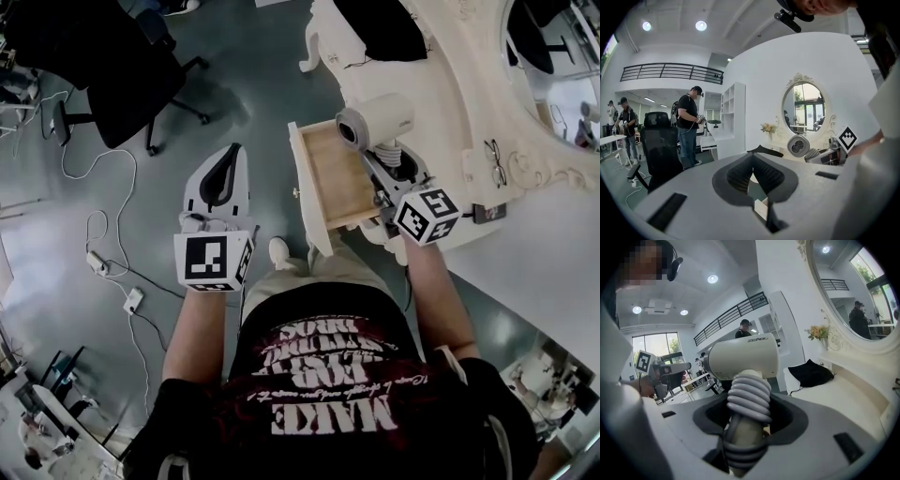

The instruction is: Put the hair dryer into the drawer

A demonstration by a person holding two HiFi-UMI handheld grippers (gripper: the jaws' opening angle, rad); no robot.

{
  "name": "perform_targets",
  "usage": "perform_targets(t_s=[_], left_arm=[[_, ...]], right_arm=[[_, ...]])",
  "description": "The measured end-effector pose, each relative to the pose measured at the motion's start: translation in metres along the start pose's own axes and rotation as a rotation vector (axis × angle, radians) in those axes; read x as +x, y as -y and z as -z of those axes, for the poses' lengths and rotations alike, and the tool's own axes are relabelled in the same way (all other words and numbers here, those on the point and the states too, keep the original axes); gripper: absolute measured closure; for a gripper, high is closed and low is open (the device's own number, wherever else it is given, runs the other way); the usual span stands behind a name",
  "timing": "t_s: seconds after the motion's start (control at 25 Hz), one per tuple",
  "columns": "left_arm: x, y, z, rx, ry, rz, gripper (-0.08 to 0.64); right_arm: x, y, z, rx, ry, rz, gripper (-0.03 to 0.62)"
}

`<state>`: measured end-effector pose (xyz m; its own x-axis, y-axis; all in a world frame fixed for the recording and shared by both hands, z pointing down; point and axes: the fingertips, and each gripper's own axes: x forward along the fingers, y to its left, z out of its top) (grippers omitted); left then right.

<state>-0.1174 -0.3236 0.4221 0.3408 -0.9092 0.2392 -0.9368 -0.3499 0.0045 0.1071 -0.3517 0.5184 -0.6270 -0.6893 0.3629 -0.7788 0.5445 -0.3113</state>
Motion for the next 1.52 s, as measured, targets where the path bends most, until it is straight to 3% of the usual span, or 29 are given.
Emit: perform_targets(t_s=[0.52, 1.04, 1.52], left_arm=[[-0.010, 0.000, 0.023, 0.062, -0.015, -0.046, 0.555], [0.001, 0.010, 0.033, 0.065, -0.028, -0.004, 0.555], [0.009, -0.005, 0.058, 0.045, -0.078, -0.036, 0.555]], right_arm=[[0.015, 0.015, 0.061, 0.058, -0.101, 0.026, 0.365], [0.037, 0.038, 0.124, 0.083, -0.223, 0.050, 0.365], [0.063, 0.052, 0.177, 0.072, -0.327, 0.060, 0.365]])
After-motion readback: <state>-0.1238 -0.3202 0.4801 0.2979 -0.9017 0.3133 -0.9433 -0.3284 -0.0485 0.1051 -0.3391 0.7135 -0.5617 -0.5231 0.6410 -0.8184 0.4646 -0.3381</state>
